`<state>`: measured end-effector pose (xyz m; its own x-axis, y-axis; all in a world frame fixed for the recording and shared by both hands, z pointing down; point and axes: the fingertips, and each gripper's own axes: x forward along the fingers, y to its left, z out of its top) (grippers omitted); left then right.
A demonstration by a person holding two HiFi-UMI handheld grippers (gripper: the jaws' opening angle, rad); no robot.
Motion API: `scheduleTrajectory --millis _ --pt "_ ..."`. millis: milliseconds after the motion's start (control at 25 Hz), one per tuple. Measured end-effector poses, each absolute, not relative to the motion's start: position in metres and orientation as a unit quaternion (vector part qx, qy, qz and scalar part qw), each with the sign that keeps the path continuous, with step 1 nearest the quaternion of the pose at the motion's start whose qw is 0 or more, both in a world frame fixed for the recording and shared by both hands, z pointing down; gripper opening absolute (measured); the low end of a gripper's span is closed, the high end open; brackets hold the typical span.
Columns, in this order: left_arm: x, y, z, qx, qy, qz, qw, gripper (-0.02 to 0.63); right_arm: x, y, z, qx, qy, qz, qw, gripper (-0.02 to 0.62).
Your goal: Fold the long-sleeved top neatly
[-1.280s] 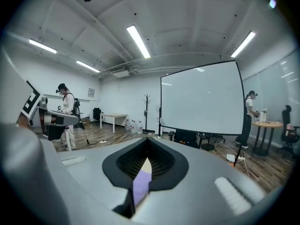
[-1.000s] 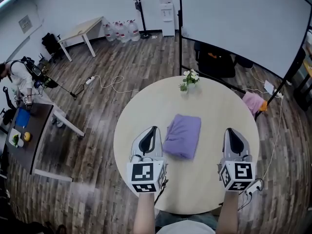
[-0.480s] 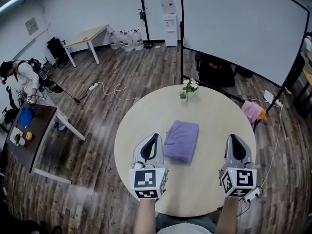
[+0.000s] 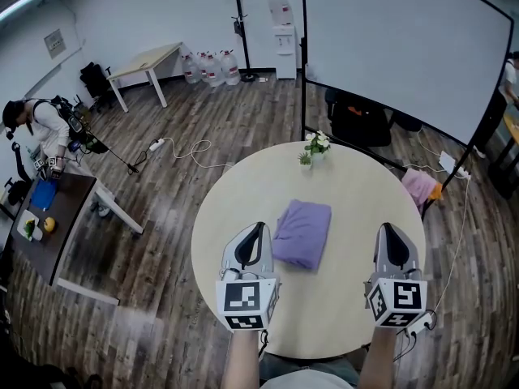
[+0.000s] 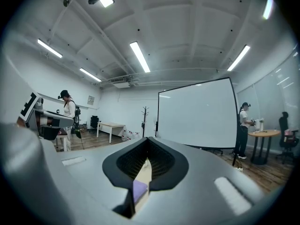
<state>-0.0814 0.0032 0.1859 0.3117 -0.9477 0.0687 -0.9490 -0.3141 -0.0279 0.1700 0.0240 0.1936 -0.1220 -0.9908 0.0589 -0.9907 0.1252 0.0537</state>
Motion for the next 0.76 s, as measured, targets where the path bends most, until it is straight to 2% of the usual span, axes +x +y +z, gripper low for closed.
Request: scheduleTrajectory --millis 760 --pt "-0.077 -0.004 0.182 0.815 -0.578 0.034 0.007 0.002 0.182 0.021 0.200 0.673 -0.738 0.001 0.055 0.023"
